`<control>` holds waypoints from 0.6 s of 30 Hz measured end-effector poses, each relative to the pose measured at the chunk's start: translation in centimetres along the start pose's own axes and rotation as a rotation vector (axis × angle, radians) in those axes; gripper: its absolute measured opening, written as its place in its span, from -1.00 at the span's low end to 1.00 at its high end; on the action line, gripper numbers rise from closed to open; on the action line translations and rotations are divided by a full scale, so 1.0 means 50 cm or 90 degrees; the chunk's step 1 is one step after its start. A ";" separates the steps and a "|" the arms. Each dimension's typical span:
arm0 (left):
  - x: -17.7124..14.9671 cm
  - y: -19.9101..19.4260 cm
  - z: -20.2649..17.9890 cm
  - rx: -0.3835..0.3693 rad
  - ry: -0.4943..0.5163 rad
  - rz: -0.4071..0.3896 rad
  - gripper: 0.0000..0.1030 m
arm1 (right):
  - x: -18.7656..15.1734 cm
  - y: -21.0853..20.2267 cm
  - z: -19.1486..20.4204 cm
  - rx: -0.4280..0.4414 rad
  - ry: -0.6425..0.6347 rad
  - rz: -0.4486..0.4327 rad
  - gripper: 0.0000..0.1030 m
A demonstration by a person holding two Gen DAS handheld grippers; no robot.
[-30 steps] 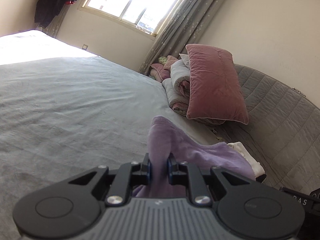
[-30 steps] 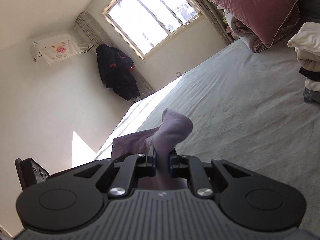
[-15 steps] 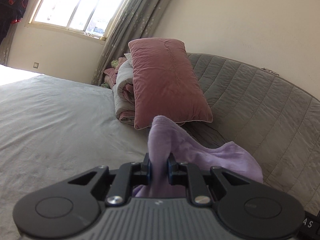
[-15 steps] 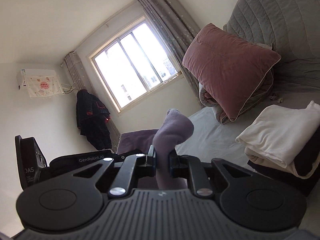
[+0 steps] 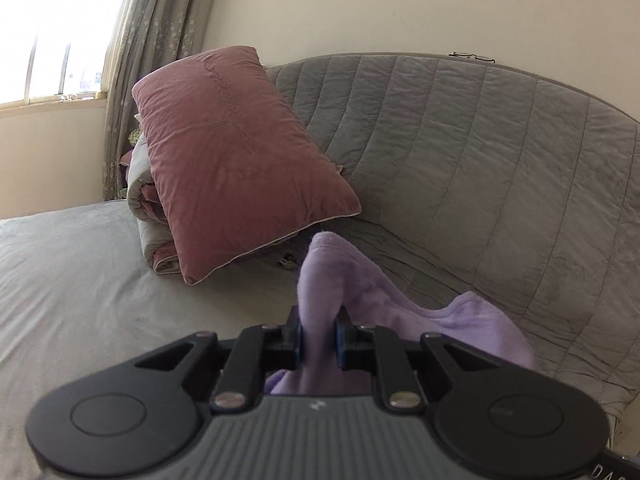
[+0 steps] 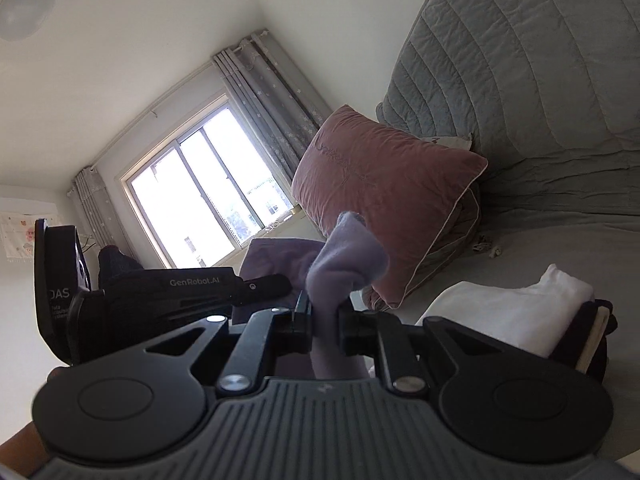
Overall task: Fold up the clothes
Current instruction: 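Lift the folded bundle with both grippers and carry it toward the clothes stack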
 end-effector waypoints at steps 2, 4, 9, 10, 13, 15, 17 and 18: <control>0.003 0.049 -0.023 -0.014 0.025 0.020 -0.71 | 0.012 0.005 -0.030 -0.020 0.011 -0.006 -0.72; -0.001 0.096 -0.048 -0.023 0.056 0.037 -0.71 | 0.024 0.009 -0.061 -0.041 0.021 -0.012 -0.72; -0.026 0.197 -0.090 -0.027 0.134 0.070 -0.68 | 0.033 0.027 -0.143 -0.106 0.030 -0.020 -0.71; -0.034 0.215 -0.095 -0.018 0.151 0.073 -0.66 | 0.029 0.034 -0.157 -0.120 0.020 -0.018 -0.71; -0.055 0.255 -0.088 0.051 0.189 0.070 -0.63 | 0.008 0.050 -0.199 -0.173 -0.005 -0.003 -0.68; -0.063 0.267 -0.071 0.086 0.187 0.065 -0.62 | 0.001 0.053 -0.217 -0.199 -0.021 0.003 -0.65; -0.062 0.254 -0.053 0.095 0.152 0.042 -0.62 | -0.001 0.051 -0.228 -0.220 -0.038 -0.001 -0.58; -0.060 0.245 -0.044 0.098 0.132 0.028 -0.62 | 0.003 0.047 -0.228 -0.227 -0.046 -0.009 -0.55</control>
Point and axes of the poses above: each gripper's, at about its wrist camera, not at the fingertips, and y roughly the way its jaws point, z to its left, x to its top, the point moved 5 cm from there along y, roughly the way its jaws point, and after that the axes turned 2 degrees about y, right-handed, at the moved point
